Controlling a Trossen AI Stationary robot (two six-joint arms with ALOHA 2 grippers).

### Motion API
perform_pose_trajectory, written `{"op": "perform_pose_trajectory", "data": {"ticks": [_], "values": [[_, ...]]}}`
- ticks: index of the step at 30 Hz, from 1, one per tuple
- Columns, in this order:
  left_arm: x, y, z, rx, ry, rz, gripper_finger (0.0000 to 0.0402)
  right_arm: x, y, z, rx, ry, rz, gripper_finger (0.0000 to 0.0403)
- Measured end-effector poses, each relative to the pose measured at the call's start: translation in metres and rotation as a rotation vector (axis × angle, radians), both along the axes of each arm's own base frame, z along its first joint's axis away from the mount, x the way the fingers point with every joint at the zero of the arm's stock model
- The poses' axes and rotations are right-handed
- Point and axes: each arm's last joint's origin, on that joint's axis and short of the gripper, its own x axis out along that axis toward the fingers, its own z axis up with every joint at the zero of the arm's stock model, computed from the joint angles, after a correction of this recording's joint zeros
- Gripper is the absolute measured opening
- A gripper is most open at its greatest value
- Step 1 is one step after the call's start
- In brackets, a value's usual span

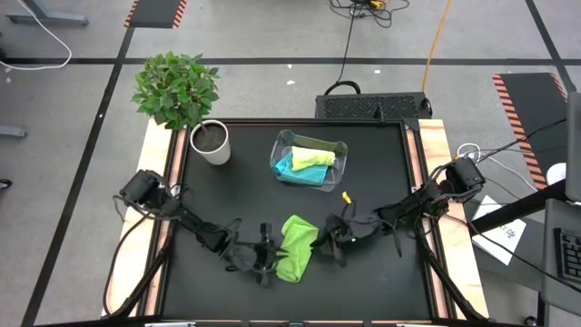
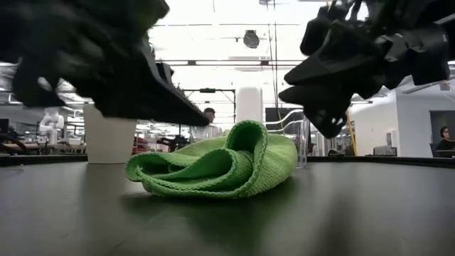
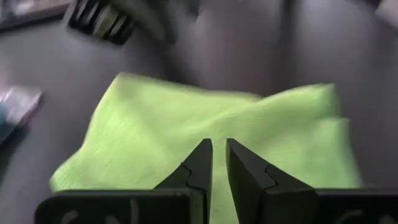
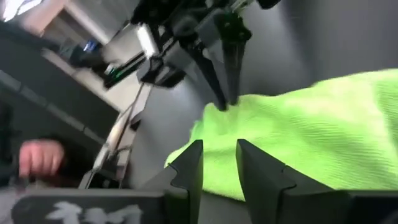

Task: Fold microfiber towels
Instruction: Put the green towel into the transparent bin

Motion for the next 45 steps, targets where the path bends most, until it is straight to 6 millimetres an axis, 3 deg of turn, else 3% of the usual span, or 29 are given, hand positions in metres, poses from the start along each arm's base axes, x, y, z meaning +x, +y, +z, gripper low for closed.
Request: {"op": "perform_pose_trajectory", "data": {"ticks": [6,17,23,30,37,45], "values": [[0.013,0.035,-0.005,-0.093,0.059,0.125,0.0049,-0.002,-0.003,-0.004,0.143,0.064,-0.125,0.0111],[0.018,0.057,-0.011,-0.113,0.138,0.161,0.0049,-0.002,-0.010,-0.010,0.323,0.179,-0.253,0.0118],[0.018,0.060,-0.011,-0.118,0.155,0.146,0.0049,-0.008,-0.008,-0.022,0.382,0.339,-0.290,0.0118],[0.021,0.058,-0.011,-0.119,0.125,0.101,0.0049,-0.010,-0.006,-0.027,0.408,0.331,-0.416,0.0118],[0.030,0.062,-0.030,-0.185,0.116,0.020,0.0049,-0.002,-0.018,-0.035,0.494,0.330,-0.474,0.0119],[0.038,0.066,-0.046,-0.237,0.060,-0.014,0.0049,0.005,-0.028,-0.029,0.556,0.321,-0.334,0.0119]]}}
